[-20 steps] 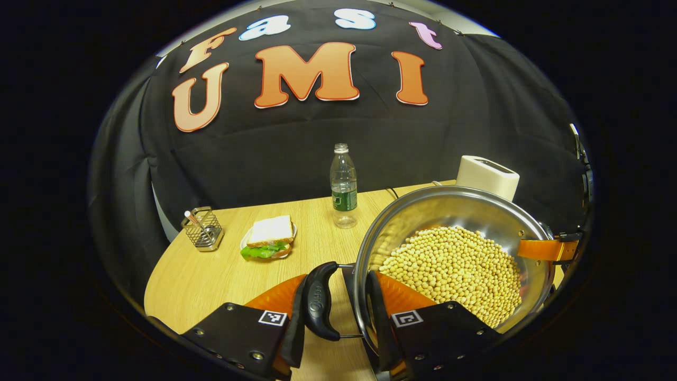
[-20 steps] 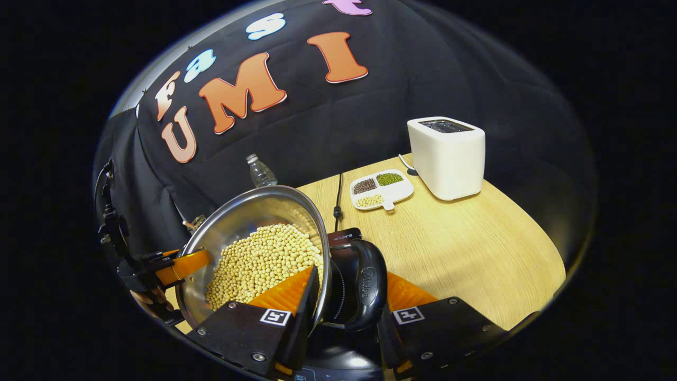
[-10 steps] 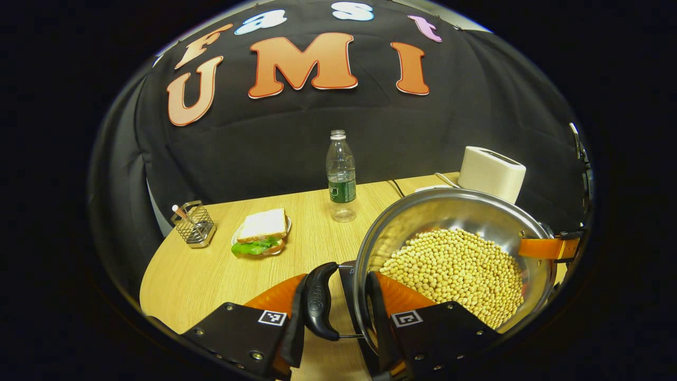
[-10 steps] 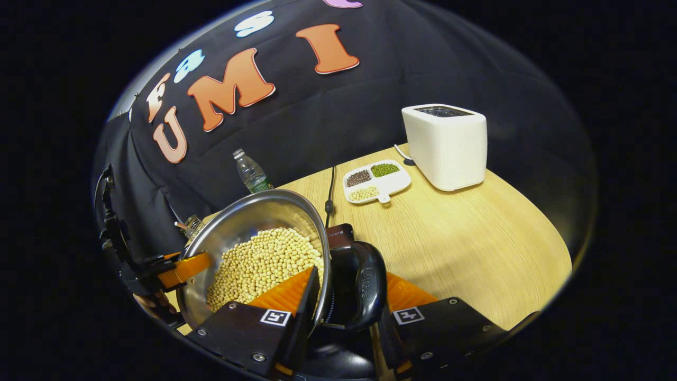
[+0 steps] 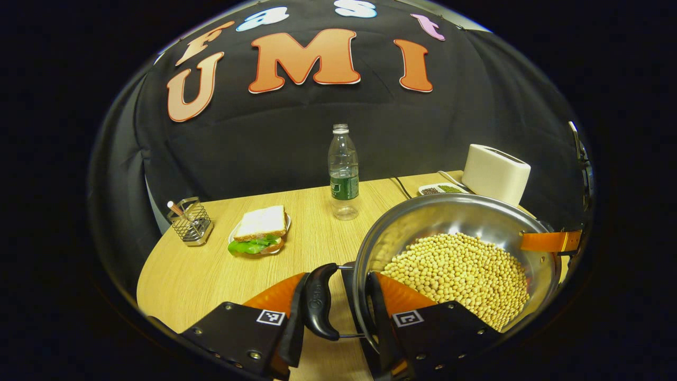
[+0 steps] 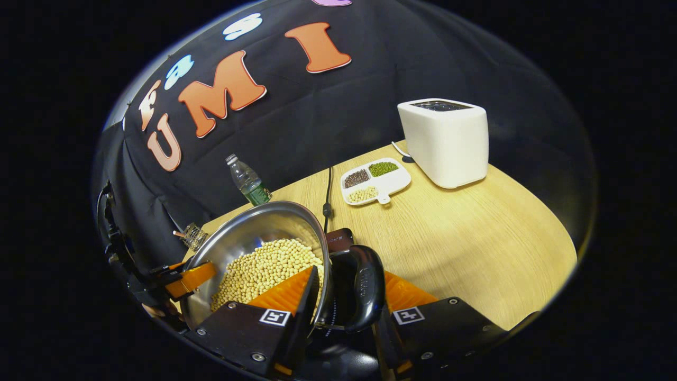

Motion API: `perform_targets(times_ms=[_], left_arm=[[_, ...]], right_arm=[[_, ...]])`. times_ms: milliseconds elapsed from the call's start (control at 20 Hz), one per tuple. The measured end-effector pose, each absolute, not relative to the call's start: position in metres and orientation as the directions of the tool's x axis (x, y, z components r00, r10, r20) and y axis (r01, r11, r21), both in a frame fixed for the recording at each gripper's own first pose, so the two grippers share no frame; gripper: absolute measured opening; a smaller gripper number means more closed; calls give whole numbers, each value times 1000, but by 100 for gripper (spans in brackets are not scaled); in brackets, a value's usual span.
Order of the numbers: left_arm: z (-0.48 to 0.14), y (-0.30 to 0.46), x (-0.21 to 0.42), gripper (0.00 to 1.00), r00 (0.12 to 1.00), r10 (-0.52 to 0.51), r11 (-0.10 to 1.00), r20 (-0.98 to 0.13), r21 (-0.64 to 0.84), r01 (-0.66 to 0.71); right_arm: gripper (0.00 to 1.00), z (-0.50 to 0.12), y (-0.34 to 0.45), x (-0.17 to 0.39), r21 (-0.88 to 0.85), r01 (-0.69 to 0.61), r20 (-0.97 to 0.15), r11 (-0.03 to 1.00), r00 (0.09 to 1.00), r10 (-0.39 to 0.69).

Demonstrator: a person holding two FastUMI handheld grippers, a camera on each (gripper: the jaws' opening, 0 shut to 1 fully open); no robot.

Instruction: First push the handle of the pot to place it horizontally, then grasp the pot with both hands and set it on the induction cooktop.

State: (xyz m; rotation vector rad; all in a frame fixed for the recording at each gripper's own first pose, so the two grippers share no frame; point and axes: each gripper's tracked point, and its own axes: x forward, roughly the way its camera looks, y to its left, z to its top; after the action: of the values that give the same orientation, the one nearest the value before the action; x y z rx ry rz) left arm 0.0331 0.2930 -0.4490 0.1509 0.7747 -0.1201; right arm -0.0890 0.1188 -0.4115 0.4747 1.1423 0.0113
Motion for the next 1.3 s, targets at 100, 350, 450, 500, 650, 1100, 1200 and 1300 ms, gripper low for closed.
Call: perform_targets(times_ms=[100, 350, 450, 500, 650, 1100, 1200, 1300], left_arm=[[-453, 290, 33, 66, 713, -45, 979, -699, 109, 169], [-433, 297, 33, 72, 742, -47, 985, -669, 92, 145], [-410, 306, 35, 73, 774, -33, 985, -632, 112, 133], [-395, 310, 35, 74, 796, -23, 985, -604, 122, 121], [-337, 318, 37, 73, 863, 3, 985, -506, 149, 85], [-112, 315, 14, 72, 989, -34, 998, -145, 43, 40], [-66, 308, 3, 71, 996, -41, 998, -76, 42, 44], [-28, 301, -10, 70, 998, -46, 999, -39, 21, 47]], right_arm=[[59, -414, 120, -91, 351, 208, -875, 913, 419, 241], [83, -407, 100, -80, 250, 119, -858, 961, 487, 163], [88, -391, 95, -69, 241, 114, -833, 964, 535, 144], [90, -380, 91, -63, 231, 111, -816, 967, 562, 131], [93, -335, 75, -50, 194, 82, -750, 978, 654, 94], [94, -173, 64, -38, 158, -52, -506, 986, 853, 126], [94, -145, 60, -36, 120, -63, -459, 991, 881, 112], [94, -113, 49, -32, 71, -66, -410, 995, 908, 89]])
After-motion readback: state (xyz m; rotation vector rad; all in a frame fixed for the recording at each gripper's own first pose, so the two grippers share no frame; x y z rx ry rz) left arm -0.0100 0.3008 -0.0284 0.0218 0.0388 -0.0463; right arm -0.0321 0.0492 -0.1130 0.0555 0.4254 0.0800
